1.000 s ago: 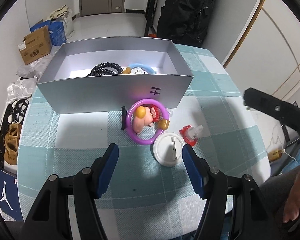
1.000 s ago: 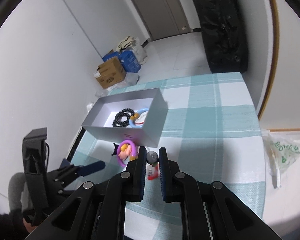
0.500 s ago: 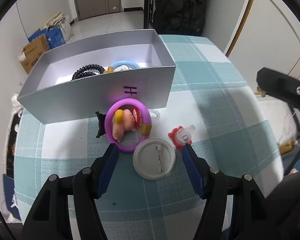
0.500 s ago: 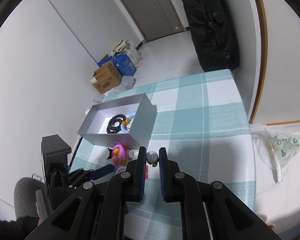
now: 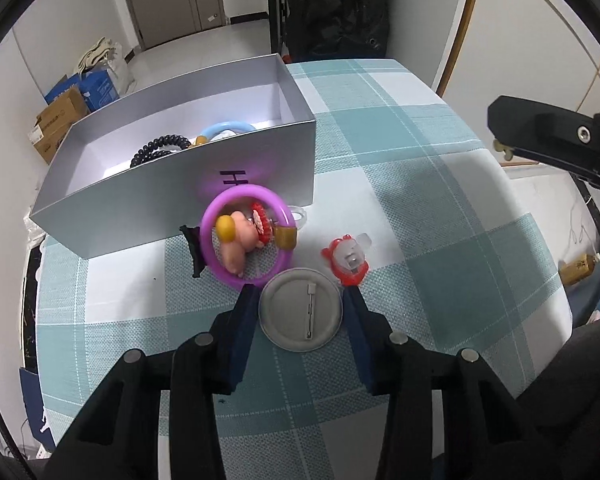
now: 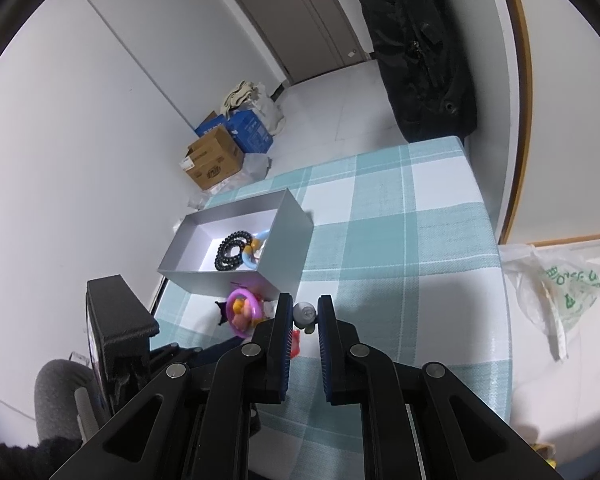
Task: Organize jewelry
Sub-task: 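Grasp the white round lid with the left tool and carry it over the box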
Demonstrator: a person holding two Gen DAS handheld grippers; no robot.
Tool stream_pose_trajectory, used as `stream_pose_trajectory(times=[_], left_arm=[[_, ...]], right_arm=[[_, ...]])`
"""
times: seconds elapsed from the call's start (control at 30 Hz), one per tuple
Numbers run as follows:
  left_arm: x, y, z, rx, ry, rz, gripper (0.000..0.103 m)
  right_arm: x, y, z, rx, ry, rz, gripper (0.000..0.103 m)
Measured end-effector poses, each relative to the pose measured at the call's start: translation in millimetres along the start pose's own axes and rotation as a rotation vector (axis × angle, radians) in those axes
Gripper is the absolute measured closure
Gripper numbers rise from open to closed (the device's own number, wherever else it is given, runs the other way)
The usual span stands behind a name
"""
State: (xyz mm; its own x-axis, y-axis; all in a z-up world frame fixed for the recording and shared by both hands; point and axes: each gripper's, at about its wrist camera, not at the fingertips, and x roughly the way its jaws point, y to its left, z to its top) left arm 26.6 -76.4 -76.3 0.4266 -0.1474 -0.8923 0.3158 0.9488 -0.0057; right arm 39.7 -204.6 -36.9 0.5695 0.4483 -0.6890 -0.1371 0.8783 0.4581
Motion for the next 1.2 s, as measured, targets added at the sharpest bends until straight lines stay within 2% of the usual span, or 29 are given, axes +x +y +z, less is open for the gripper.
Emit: stream_pose_trajectory(times=[0.3, 0.77, 1.2], left_arm=[[-17.7, 0.8, 2.9, 0.001, -0.06, -0.039, 0.065], [-47.7, 40.7, 26.0, -0.141, -0.167, -0.118, 0.065], [-47.1, 89.7, 60.2, -0.267, -0.21, -0.137, 0.065]], right_arm=[[5.9, 4.1, 1.6, 0.0, 0.004, -0.004, 0.092], [30.5, 31.6, 10.2, -0.033, 0.032, 0.035, 0.092], [61.0, 50.4, 47.7, -0.024, 0.036, 0.1, 0.092]])
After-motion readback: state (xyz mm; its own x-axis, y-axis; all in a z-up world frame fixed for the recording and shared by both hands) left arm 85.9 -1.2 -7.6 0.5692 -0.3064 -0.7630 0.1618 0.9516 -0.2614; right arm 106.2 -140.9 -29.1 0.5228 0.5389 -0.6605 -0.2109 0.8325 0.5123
